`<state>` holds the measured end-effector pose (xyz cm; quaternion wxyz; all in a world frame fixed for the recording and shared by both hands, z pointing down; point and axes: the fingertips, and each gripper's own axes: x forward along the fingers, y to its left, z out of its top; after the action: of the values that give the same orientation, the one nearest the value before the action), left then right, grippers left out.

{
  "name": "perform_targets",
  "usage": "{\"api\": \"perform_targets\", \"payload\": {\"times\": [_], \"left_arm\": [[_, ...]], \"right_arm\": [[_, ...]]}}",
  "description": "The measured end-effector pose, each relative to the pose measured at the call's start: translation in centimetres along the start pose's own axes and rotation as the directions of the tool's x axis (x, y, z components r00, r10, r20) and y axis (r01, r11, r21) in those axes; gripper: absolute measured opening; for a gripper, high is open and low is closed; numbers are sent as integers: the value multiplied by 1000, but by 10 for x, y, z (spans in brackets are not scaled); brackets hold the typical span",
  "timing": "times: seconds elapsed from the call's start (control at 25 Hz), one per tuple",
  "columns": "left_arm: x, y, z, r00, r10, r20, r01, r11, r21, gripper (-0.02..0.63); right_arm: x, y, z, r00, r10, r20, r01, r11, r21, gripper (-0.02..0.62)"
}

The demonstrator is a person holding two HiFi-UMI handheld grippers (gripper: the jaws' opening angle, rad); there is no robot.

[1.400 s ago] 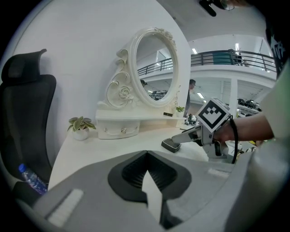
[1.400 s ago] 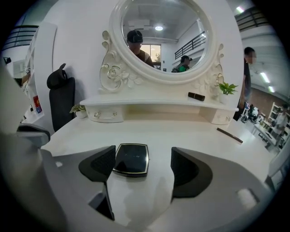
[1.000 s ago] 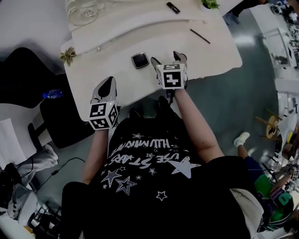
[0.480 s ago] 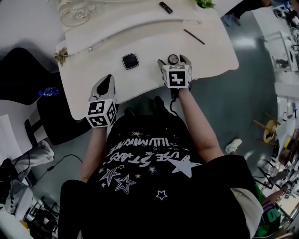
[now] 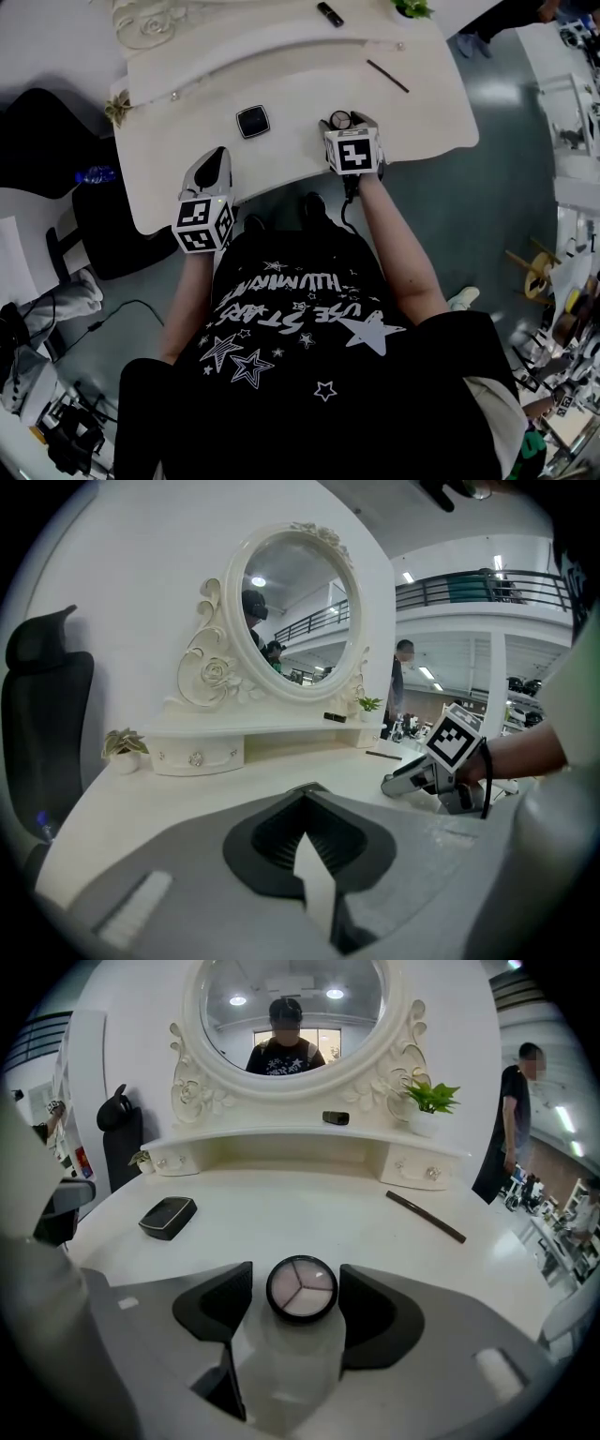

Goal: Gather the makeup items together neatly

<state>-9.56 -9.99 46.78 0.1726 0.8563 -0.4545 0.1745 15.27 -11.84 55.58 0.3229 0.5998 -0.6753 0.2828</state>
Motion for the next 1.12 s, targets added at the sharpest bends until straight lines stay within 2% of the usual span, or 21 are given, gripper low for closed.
{"api": "perform_targets", "payload": {"times": [0.24, 0.44, 0.68, 1.12], "left_arm": [[1, -7, -2, 1000, 27, 2, -27, 1000, -7, 0], [-2, -9, -1, 999, 43, 6, -43, 999, -9, 0], [-4, 2, 3, 997, 68, 21, -68, 998, -17, 0], [-14, 25, 15, 993, 112, 47, -111, 993, -31, 0]], "right_arm": [[1, 4, 0, 1000, 31, -2, -31, 999, -32, 264], [-2, 4, 0, 998, 58, -18, -59, 997, -51, 260], [-3, 13, 18, 996, 89, 15, -87, 994, -72, 259], [11, 60, 54, 984, 175, 33, -168, 972, -162, 259]]}}
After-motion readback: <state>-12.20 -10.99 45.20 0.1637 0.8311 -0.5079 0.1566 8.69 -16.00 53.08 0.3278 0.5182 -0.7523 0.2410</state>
